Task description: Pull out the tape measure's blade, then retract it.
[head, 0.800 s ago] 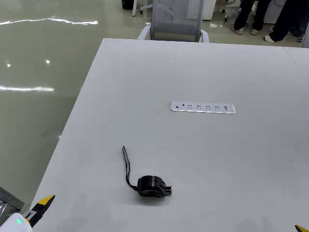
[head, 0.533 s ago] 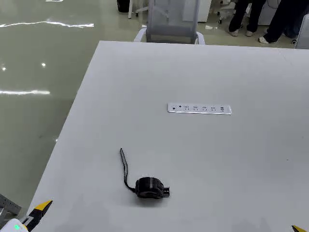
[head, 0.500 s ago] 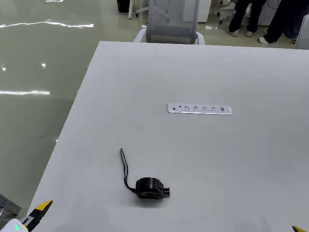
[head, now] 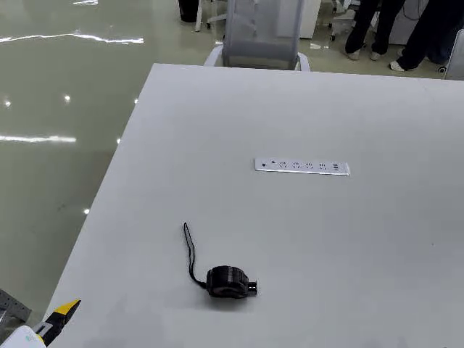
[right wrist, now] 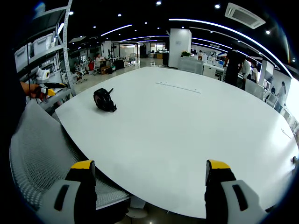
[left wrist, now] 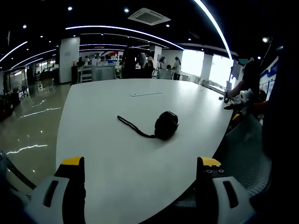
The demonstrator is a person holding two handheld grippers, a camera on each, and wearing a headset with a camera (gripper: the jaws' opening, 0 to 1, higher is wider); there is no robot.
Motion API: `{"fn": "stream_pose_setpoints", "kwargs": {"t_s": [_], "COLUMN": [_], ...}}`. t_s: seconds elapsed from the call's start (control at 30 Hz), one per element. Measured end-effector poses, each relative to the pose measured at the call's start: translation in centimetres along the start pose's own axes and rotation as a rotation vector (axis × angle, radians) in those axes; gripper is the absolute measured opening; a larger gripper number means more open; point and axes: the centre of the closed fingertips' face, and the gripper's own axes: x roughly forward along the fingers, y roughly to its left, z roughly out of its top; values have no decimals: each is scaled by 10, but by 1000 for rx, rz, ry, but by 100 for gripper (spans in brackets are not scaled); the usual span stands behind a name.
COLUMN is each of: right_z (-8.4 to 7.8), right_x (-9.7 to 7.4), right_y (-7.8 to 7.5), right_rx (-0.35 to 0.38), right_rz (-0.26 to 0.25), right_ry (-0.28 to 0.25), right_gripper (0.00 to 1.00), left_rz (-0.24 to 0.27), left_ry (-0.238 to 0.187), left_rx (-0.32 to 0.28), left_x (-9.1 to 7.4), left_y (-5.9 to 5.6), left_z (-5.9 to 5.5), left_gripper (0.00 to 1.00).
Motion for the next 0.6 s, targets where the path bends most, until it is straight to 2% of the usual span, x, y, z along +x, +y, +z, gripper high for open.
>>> {"fn": "stream_pose_setpoints", "kwargs": {"t_s": [0.27, 0.47, 0.53, 0.6], "right_z": [3, 2, 3, 4], "right_x": [1, 1, 1, 2], "right_y": [-2, -6, -8, -8], "right_rx": [0, -12, -13, -15], "right_rz": [-2, 1, 2, 3], "right_ry": [-9, 1, 2, -1], "right_gripper": [100, 100, 100, 100], "left_rz": [1, -1, -8, -13], "left_ry": [8, 10, 12, 15], "left_rx": [2, 7, 10, 16], "left_x": [1, 4, 6, 8], "left_y": [4, 0, 2, 0], "left_z": [-3, 4, 2, 5], "left_gripper": [99, 99, 99, 99]}}
